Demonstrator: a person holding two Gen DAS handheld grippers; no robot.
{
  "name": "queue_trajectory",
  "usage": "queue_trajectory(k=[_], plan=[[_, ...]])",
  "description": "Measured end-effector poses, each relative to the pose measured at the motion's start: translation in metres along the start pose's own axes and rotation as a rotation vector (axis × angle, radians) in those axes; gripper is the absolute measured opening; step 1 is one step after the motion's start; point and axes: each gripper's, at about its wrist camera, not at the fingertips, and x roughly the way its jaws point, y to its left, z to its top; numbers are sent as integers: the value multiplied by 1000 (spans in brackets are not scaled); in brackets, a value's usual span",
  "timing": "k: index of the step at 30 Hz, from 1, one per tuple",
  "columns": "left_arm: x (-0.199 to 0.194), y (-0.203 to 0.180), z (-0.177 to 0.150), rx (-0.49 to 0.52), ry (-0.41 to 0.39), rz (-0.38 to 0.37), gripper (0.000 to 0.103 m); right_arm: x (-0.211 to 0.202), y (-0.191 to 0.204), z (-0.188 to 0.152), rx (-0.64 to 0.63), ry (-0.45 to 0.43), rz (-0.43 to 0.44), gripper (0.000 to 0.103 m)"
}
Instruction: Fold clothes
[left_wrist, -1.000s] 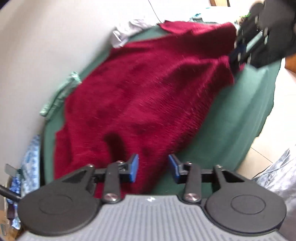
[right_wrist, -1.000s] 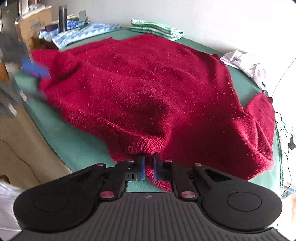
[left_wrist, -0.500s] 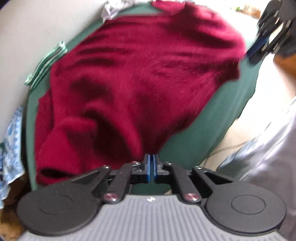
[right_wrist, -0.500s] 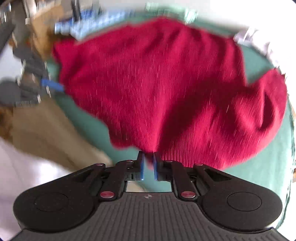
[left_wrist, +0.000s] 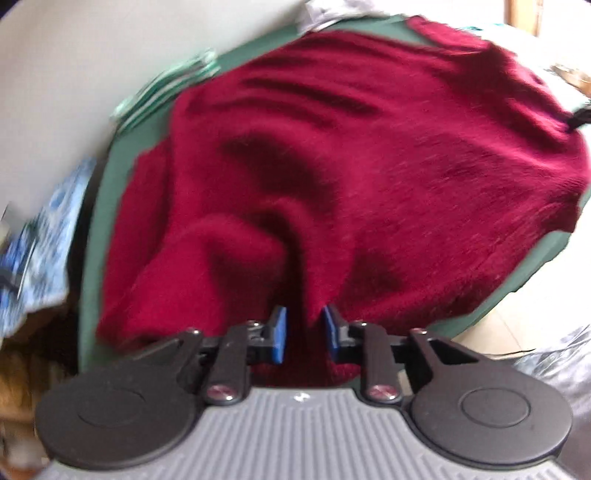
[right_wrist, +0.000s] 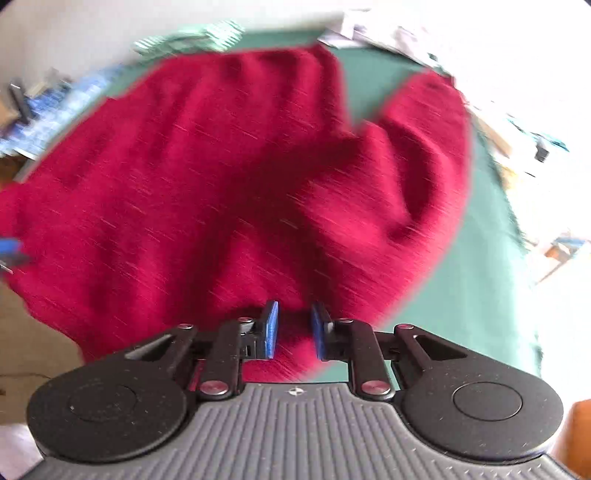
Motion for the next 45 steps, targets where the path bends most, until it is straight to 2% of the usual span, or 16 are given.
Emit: queue_trajectory(k=[1, 4, 6, 8, 10, 11, 14, 20, 25, 27, 31, 33, 36, 42, 43, 45], plan=[[-8, 4, -1, -6, -8, -9, 30, -4, -4, -3, 3, 7, -28, 23], [-31, 1, 13, 23, -94, -75, 30, -17, -11, 5, 86, -53, 62, 23], [-27, -11, 30, 85, -152, -114, 59, -8, -1, 16, 131, -72, 77, 23], [-16, -22, 45, 148, -189, -130, 60, 7, 15, 25, 122, -83, 72, 23], [6, -17, 49, 151, -145, -98, 56, 24, 14, 32, 128, -60, 25, 23], [17, -9, 49, 129, -113, -86, 51, 28, 9, 33, 150, -49, 6, 24], [33, 29, 36, 0, -34, -108, 51, 24, -8, 40, 214, -27, -50, 24], [11, 72, 43, -124, -172, -156, 75, 8, -55, 66, 398, -122, -152, 40], [28, 63, 64, -125, -132, -156, 72, 54, -86, 116, 358, -142, -263, 41], [30, 57, 68, -133, -120, -140, 77, 82, -96, 137, 326, -122, -322, 42], [36, 45, 70, -208, -81, -109, 78, 117, -121, 165, 354, -125, -318, 42], [35, 35, 72, -222, -71, -81, 79, 122, -127, 174, 376, -147, -282, 38], [38, 23, 76, -227, -59, -51, 81, 122, -124, 185, 336, -134, -233, 2], [39, -1, 95, -199, -77, -39, 82, 93, -140, 167, 243, -142, -364, 2], [38, -4, 99, -192, -82, -39, 82, 90, -144, 162, 238, -145, -360, 3], [38, -12, 106, -179, -92, -40, 83, 85, -148, 152, 231, -155, -236, 13]])
